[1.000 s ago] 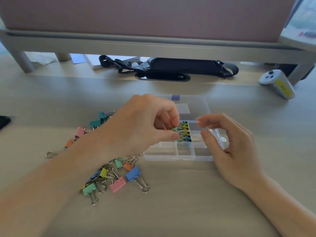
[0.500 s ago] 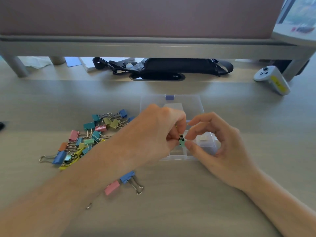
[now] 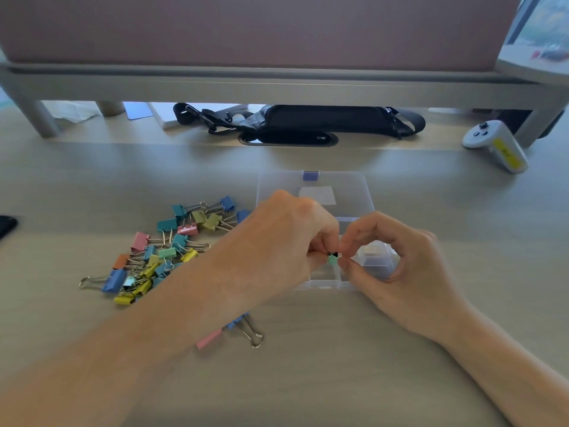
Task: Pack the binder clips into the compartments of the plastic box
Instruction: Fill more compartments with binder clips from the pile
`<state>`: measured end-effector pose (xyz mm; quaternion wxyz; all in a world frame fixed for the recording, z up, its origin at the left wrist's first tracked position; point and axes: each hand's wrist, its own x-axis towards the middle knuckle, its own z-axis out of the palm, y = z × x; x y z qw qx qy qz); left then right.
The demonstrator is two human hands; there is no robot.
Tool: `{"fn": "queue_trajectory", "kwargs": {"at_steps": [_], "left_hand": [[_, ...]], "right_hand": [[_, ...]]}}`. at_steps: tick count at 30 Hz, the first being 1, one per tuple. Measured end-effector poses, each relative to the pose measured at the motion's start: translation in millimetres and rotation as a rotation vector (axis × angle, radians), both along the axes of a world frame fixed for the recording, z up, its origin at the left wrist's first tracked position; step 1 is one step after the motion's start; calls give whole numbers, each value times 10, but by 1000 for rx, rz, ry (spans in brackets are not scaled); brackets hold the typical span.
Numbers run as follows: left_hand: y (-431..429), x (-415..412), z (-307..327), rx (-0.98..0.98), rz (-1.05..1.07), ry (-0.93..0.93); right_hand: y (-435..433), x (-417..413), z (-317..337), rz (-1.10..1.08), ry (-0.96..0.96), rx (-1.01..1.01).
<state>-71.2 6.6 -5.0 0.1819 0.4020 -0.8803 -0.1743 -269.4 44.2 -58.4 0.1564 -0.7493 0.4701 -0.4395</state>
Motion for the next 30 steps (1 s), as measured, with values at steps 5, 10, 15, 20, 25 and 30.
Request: {"fn": "queue_trajectory", "kwargs": {"at_steps": [5,10,15,20,25,30], "left_hand": [[6,-10,-47,3,7,16],[41,-6,-102,16,74,57],[-5,-13,-122,97,98,89],[-65,-10,-152,192,89,141],[-54,149,-79,165,57,198],[-332,806,133,-15,310,135]], "right_hand": [[-1,-10,-7,5,-3,-3],[-13,-5,-30,19,34,-10],[5,-12,-62,24,144,-111],[10,-17,-83,61,336,-269],[33,-24,-48,51,483,-413],[55,-19,-39,37,453,-434]]}}
